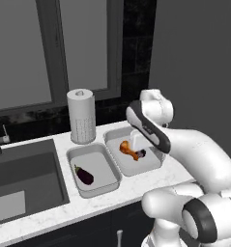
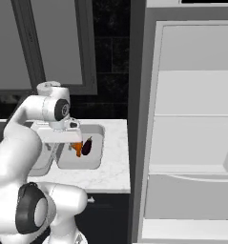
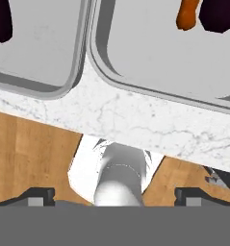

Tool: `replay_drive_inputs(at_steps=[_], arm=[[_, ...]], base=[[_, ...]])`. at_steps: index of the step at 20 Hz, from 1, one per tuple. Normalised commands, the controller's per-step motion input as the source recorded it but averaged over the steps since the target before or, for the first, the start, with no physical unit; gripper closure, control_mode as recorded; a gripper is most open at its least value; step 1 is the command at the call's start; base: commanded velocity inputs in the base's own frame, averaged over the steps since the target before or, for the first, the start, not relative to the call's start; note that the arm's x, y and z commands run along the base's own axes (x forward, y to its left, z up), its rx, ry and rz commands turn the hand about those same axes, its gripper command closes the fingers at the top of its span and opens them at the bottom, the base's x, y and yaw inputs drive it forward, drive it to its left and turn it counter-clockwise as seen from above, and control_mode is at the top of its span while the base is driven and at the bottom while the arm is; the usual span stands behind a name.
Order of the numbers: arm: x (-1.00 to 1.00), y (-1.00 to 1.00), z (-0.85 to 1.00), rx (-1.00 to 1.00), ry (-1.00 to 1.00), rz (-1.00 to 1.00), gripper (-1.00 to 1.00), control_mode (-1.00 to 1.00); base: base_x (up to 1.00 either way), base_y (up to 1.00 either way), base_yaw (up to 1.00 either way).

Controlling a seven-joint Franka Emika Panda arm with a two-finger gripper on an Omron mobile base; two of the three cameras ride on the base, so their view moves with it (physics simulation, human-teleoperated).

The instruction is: Place one eggplant and one chicken drumstick in each tupperware on the nearby counter, to pack two identical lunches.

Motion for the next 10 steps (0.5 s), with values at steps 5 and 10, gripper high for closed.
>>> replay_drive_inputs(at_steps=[5,10], arm=[[-1.00,-0.28,0.63,0.00,-0.18,0.00,-1.00,-1.00],[-0.87,-0.08,0.61,0.00,-0.22,0.00,-1.00,-1.00]], base=[[0.00,0.00,0.00],[0.00,0.00,0.00]])
